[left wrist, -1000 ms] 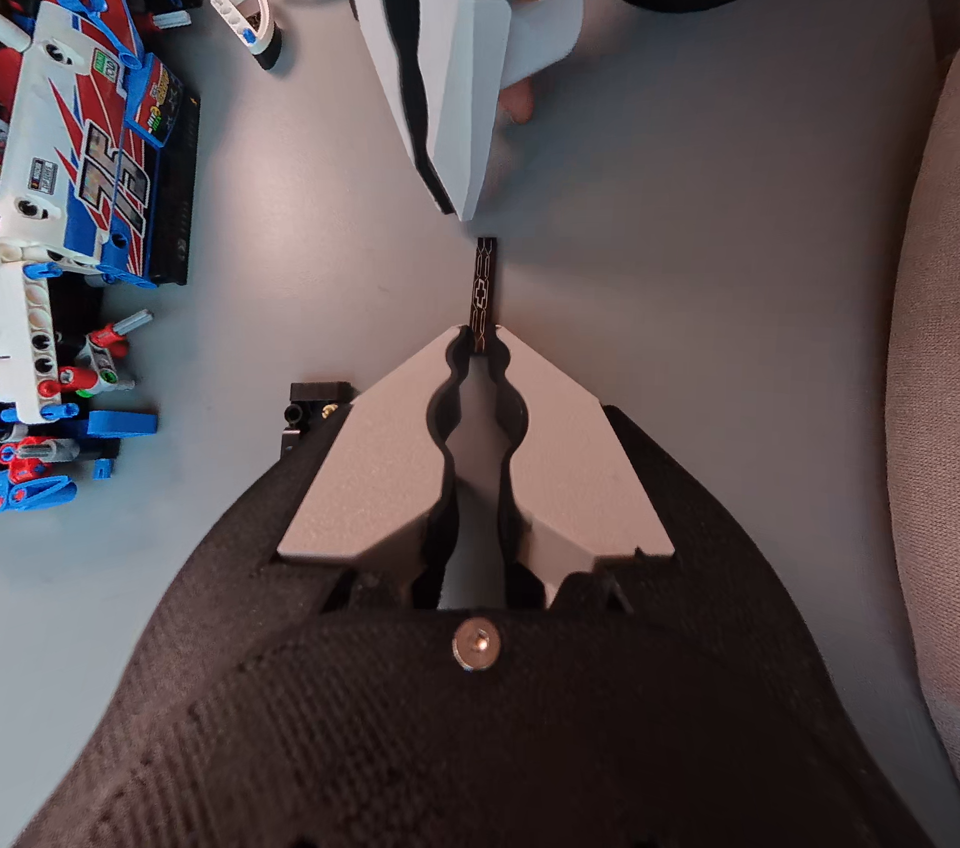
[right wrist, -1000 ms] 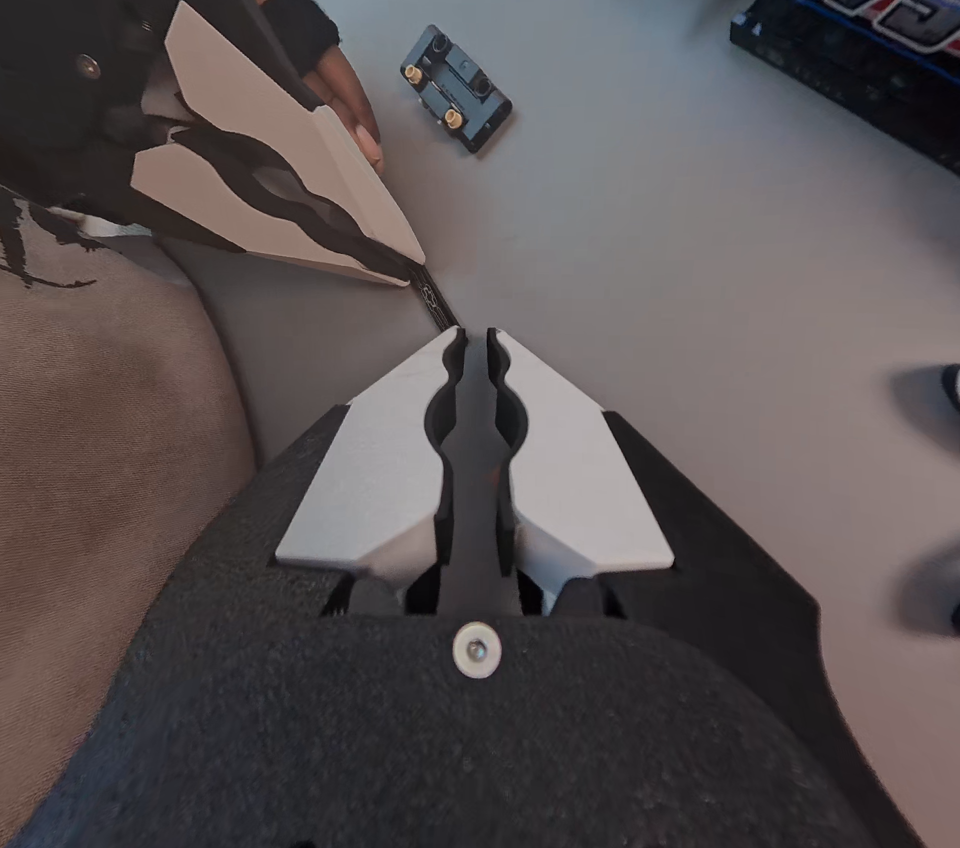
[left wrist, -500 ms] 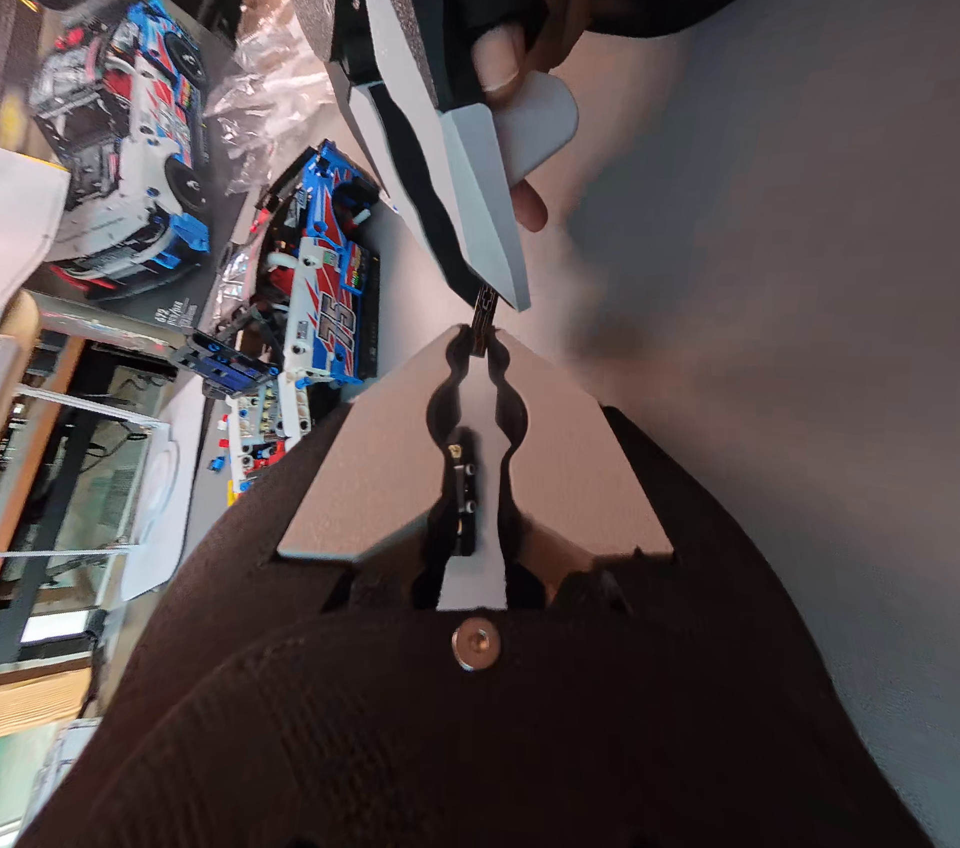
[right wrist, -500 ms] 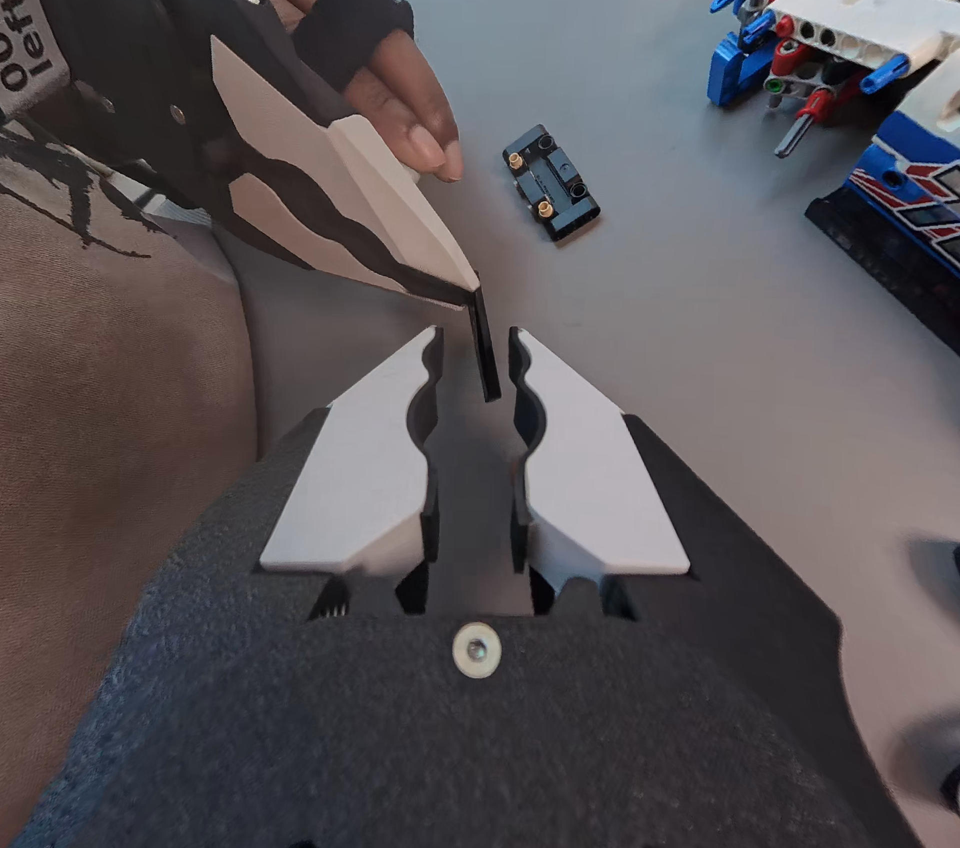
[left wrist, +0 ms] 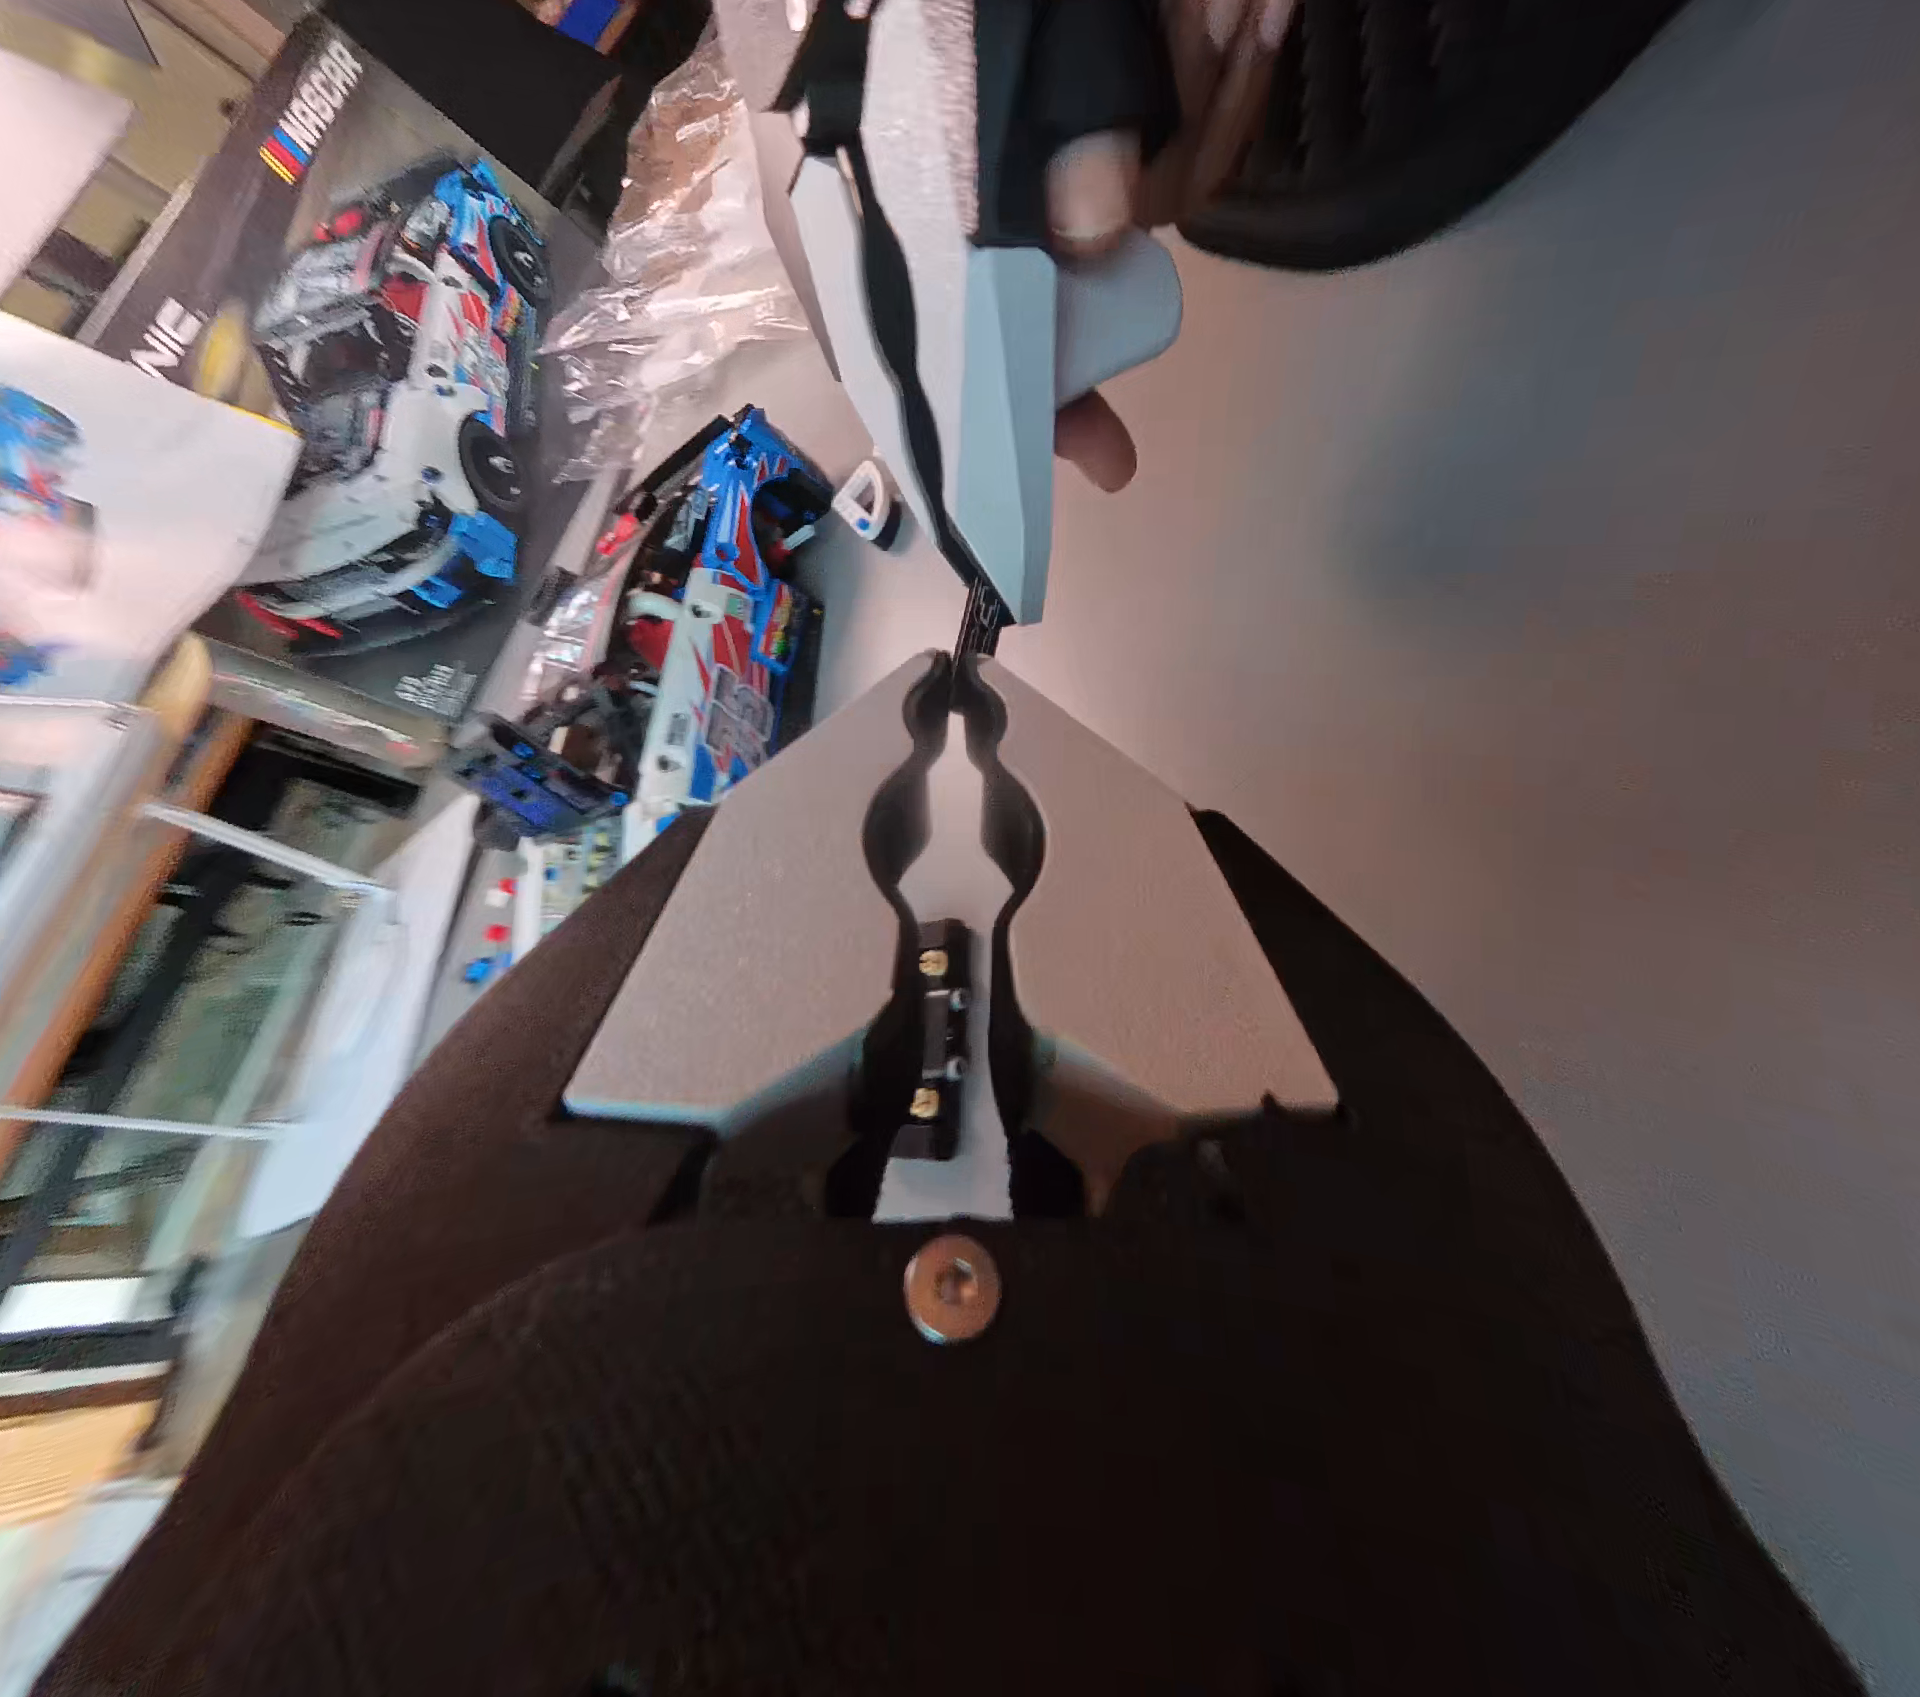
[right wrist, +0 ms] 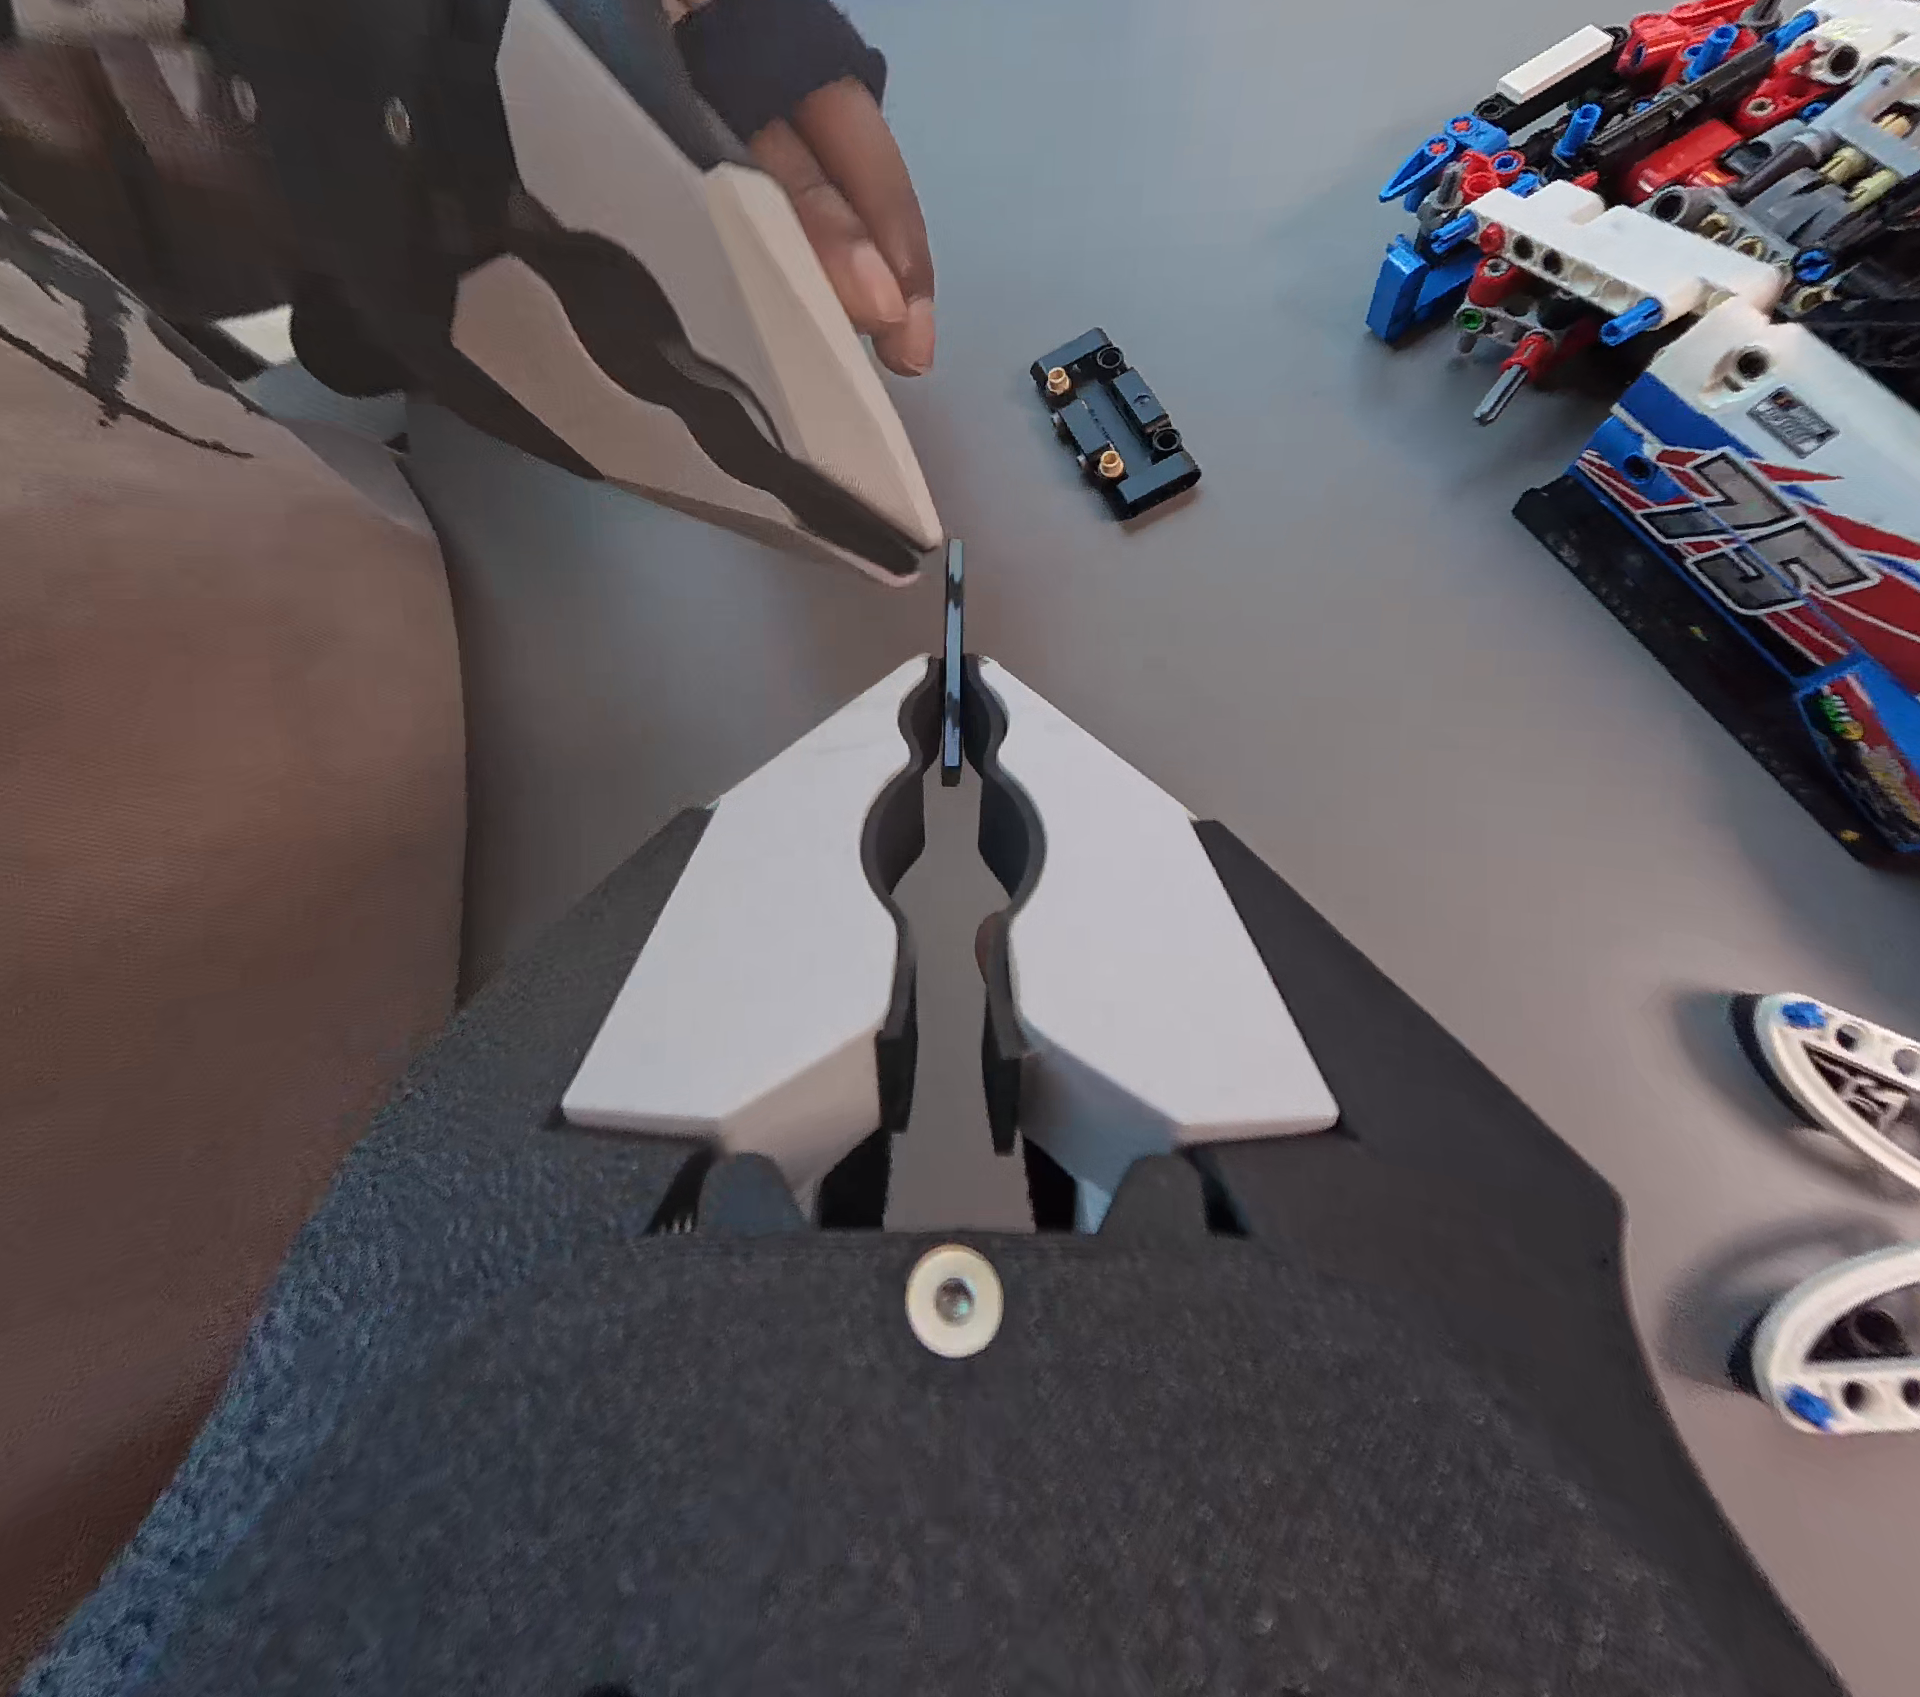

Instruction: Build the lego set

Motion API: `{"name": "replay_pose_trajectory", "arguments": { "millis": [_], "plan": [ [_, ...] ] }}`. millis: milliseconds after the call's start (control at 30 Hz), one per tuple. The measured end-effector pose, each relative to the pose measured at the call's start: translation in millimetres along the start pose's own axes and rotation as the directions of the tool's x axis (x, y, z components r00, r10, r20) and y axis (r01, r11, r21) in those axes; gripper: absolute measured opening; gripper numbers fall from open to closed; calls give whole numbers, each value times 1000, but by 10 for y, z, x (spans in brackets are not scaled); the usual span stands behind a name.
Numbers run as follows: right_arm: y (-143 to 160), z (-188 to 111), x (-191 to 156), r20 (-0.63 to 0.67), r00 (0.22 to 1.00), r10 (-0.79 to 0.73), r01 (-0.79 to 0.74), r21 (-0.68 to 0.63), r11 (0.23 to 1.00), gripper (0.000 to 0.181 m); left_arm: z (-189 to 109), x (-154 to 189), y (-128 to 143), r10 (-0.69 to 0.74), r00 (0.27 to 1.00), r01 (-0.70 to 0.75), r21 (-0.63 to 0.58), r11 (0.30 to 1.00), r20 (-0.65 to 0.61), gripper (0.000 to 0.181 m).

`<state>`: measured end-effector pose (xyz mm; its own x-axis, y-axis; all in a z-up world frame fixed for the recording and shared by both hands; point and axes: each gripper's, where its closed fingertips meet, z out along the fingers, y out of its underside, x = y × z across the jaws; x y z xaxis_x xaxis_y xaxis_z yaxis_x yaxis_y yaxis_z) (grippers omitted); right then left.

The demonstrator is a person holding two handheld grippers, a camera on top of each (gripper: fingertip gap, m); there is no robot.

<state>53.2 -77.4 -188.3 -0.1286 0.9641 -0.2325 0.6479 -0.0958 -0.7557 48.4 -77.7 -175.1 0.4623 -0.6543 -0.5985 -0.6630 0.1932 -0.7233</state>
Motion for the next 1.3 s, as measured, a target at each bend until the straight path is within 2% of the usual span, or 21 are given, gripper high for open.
{"name": "replay_pose_trajectory", "arguments": {
  "millis": [33,100,133,233,400,633,733,867,900,933,967,1000,1133,1200,1300],
  "plan": [
    [10,-14,-7,-11,999,-34,34,-9,999,0,-21,14,-29,-130,989,132,28,991,-65,8],
    [0,-23,-63,-8,997,-81,81,-18,997,0,-82,12,-105,-357,911,375,55,925,-206,27],
    [-18,-18,-96,-6,994,-111,110,-18,994,0,-113,4,-135,-428,864,458,60,887,-264,27],
    [-93,4,-189,0,981,-192,192,-16,981,0,-169,21,-161,-505,782,558,48,829,-365,25],
    [-147,8,-290,1,954,-299,299,-28,954,0,-206,75,-209,-479,782,541,54,839,-398,0],
    [-180,-89,-347,13,946,-325,324,22,946,0,-238,83,-286,-457,789,529,73,846,-411,0],
    [-151,-170,-242,-21,941,-338,338,12,941,0,-265,25,-262,-469,785,542,82,836,-404,0],
    [-263,-297,-217,-20,957,-289,290,119,950,0,-297,-58,-223,-495,776,567,90,819,-391,0],
    [-289,-295,-212,-32,955,-295,296,134,946,2,-293,-62,-220,-494,777,567,91,819,-390,0],
    [-304,-276,-228,-30,953,-303,304,143,942,13,-290,-62,-218,-494,777,567,91,819,-390,0],
    [-311,-248,-246,-23,950,-312,312,145,939,13,-287,-60,-213,-496,776,568,90,818,-390,0],
    [-335,-226,-249,-30,947,-321,321,158,934,0,-282,-65,-202,-498,777,568,90,818,-385,0],
    [-400,-184,-252,-24,940,-340,338,191,921,0,-318,-135,-195,-542,740,623,101,776,-399,0],
    [-376,-169,-186,-38,943,-329,331,170,928,0,-308,-145,-94,-573,714,644,55,763,-401,9],
    [-167,-108,-71,-53,955,-291,293,44,955,0,-279,-151,79,-572,736,615,5,788,-361,1]
  ]
}}
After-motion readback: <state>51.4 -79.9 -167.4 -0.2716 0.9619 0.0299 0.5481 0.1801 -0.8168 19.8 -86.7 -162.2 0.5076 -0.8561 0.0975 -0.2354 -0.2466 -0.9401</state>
